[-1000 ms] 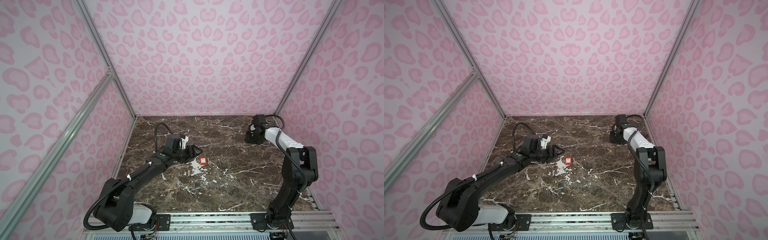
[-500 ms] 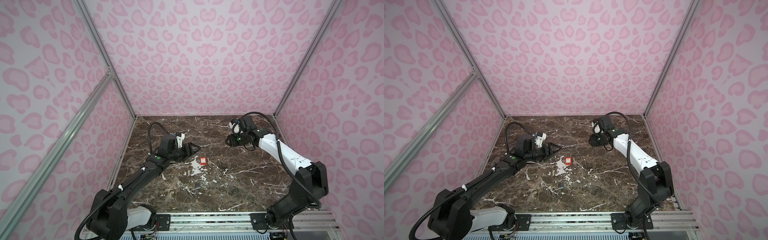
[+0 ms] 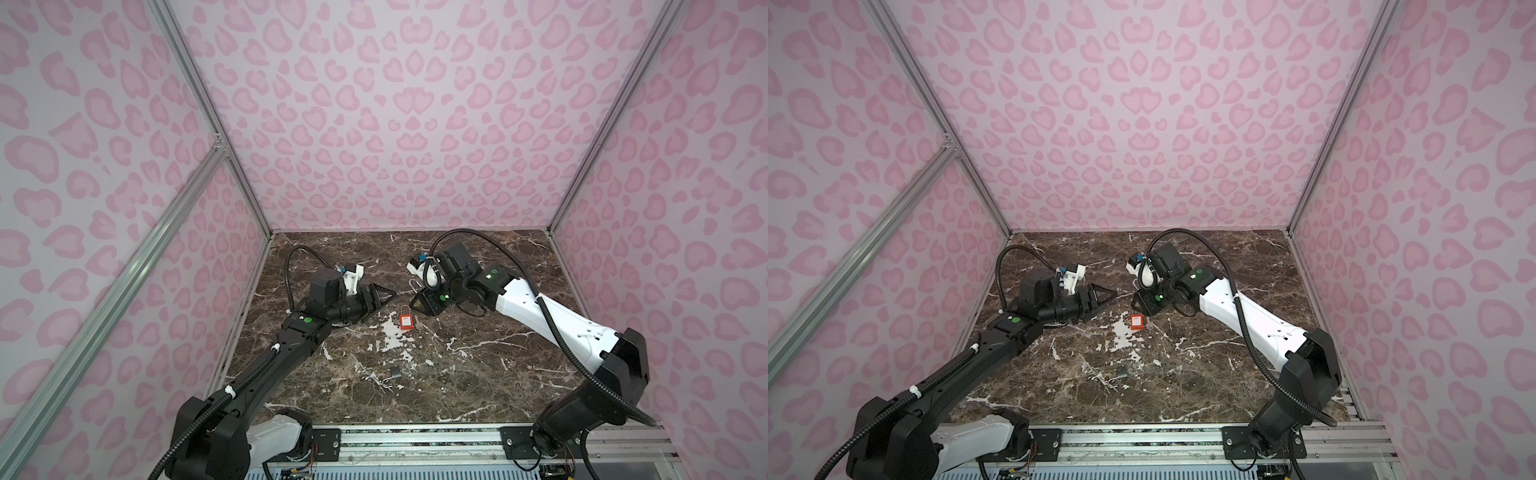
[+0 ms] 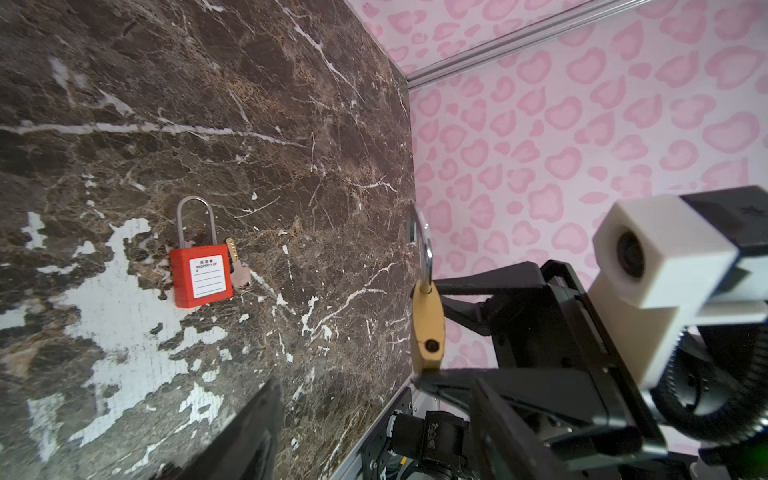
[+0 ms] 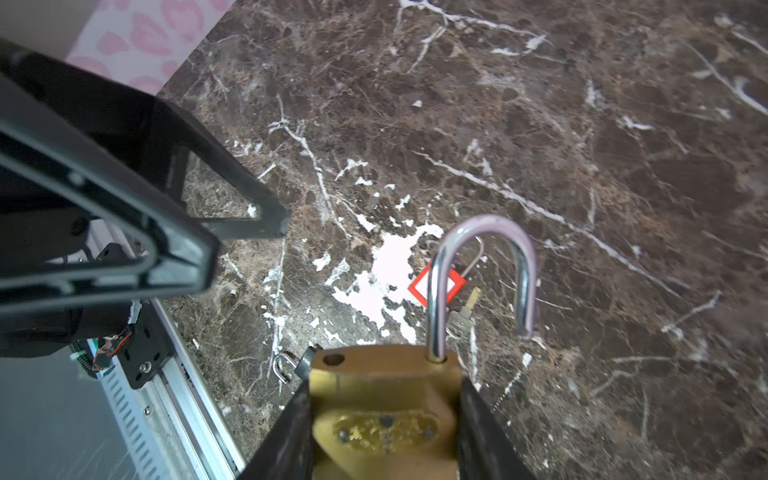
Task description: Lock with the key
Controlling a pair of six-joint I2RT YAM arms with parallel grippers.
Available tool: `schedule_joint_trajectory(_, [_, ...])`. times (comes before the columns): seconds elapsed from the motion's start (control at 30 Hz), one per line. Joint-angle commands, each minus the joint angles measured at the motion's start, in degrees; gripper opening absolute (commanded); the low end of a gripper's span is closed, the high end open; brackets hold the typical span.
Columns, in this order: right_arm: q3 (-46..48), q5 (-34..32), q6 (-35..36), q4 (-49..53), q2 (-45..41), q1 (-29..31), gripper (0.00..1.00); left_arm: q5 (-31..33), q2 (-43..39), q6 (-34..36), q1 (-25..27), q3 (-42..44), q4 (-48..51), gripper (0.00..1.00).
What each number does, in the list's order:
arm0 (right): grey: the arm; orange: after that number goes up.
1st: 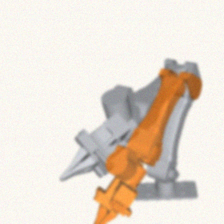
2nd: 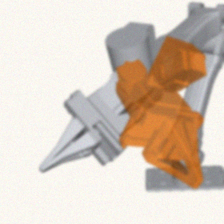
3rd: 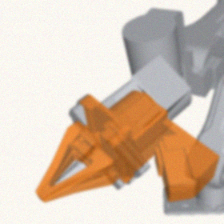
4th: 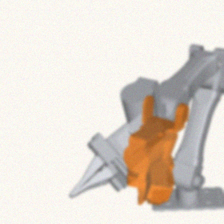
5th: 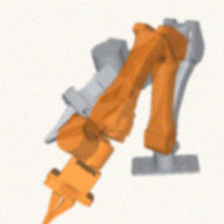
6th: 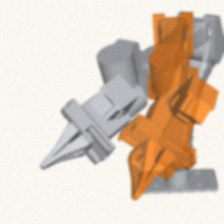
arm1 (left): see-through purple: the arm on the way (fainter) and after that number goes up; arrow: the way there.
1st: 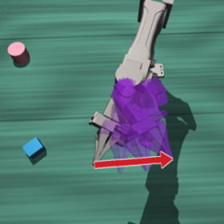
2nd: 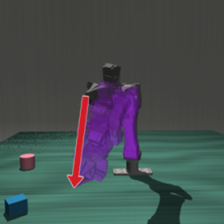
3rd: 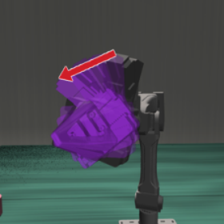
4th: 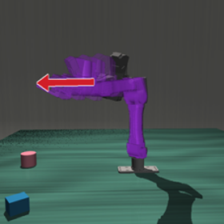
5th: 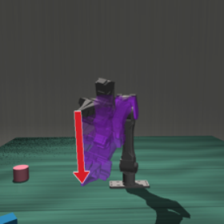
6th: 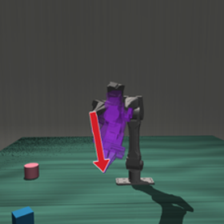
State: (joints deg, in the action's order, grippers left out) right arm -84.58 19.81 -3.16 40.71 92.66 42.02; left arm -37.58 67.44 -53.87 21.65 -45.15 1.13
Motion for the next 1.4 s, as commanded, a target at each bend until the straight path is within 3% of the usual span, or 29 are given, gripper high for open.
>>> schedule_joint_trajectory(0.0, [-3.5,-1.2,2.8,1.5,2.5,1.7,0.33,-1.6,-0.9,0.0,-0.1,-0.2,-2.6,0.71])
schedule_joint_trajectory(0.43, [-13.6,-2.1,5.9,7.5,9.4,6.2,0.32,-1.8,-0.4,-0.5,-0.1,0.9,-3.5,0.66])
schedule_joint_trajectory(1.17, [-21.3,3.6,8.2,10.8,13.1,7.1,0.34,-2.2,-0.9,-0.4,-0.1,0.5,-3.2,0.09])
schedule_joint_trajectory(1.37, [-21.9,2.8,9.0,11.0,13.2,7.1,0.44,-1.6,-1.0,-0.5,-0.1,0.0,-3.5,0.04])
